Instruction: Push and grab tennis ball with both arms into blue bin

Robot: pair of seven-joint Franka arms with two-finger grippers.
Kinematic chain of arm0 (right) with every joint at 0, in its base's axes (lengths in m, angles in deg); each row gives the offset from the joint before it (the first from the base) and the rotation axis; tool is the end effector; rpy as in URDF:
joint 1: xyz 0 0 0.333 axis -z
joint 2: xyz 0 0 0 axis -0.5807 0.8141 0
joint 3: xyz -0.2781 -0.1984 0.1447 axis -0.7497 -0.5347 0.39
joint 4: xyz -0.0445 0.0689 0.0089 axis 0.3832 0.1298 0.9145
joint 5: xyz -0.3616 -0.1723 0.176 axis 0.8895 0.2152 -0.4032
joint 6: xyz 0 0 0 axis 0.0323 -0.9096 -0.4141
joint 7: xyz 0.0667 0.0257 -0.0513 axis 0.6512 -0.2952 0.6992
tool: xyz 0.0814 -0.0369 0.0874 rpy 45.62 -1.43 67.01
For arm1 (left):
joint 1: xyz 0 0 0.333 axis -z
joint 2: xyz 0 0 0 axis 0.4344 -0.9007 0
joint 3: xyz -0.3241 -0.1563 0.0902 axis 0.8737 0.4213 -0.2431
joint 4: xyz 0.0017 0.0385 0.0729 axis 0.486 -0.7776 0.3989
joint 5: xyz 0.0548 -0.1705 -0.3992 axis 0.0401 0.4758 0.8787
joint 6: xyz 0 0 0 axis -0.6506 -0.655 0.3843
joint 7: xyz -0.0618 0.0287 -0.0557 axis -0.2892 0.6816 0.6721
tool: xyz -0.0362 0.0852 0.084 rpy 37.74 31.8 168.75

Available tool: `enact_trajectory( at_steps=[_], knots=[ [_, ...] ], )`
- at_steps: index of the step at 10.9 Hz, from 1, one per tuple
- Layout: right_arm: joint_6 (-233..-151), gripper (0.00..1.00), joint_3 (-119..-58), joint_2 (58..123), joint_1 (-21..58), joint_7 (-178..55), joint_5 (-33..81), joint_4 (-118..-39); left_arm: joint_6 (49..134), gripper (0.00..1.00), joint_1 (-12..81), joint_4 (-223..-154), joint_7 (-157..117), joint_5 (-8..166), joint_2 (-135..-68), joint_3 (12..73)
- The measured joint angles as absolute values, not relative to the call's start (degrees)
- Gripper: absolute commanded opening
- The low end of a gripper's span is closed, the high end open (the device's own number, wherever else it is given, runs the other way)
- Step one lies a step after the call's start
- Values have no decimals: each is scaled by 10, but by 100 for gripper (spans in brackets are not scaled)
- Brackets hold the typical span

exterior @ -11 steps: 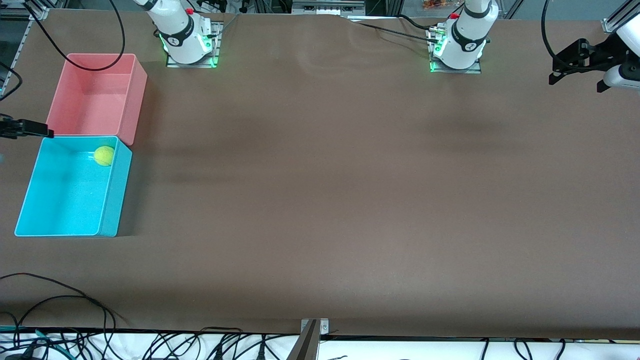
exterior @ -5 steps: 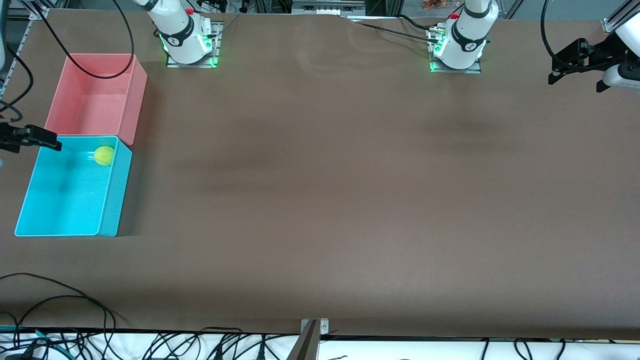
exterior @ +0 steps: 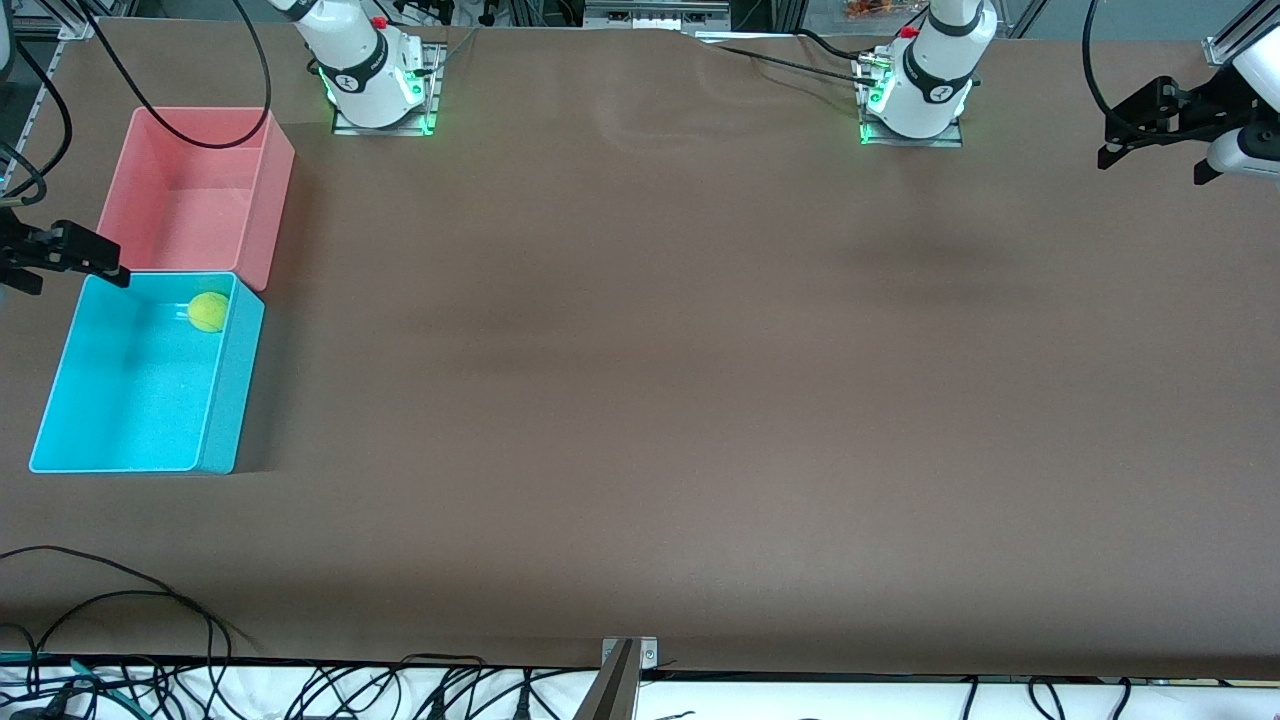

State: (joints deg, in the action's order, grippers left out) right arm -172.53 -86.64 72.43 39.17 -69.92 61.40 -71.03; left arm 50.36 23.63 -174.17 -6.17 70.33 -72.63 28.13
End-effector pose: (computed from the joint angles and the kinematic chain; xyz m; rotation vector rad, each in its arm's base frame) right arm 0.6354 -0.0774 0.6023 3.1263 0.1735 -0.0156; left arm 0.5487 -0.0194 0.7147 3.1154 -0.2457 -0.1728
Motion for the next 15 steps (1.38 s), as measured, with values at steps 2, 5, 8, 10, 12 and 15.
enact_trajectory(
  at_steps=[2, 5, 8, 10, 12, 15],
  knots=[
    [-1727, 100, -866, 715, 393, -699, 614, -712, 504, 100, 235, -1742, -62, 703, -726, 280],
    [-1728, 100, -866, 666, 394, -699, 618, -748, 504, 100, 235, -1741, -62, 703, -726, 281],
    [-1729, 100, -866, 653, 395, -699, 621, -764, 504, 100, 235, -1741, -62, 703, -726, 282],
    [-1727, 100, -865, 653, 393, -699, 621, -769, 504, 100, 235, -1741, -62, 703, -726, 282],
    [-1725, 100, -863, 653, 390, -699, 621, -770, 504, 100, 235, -1741, -62, 703, -726, 282],
    [-1718, 100, -865, 653, 382, -699, 623, -770, 504, 100, 236, -1741, -62, 703, -726, 284]
  ],
)
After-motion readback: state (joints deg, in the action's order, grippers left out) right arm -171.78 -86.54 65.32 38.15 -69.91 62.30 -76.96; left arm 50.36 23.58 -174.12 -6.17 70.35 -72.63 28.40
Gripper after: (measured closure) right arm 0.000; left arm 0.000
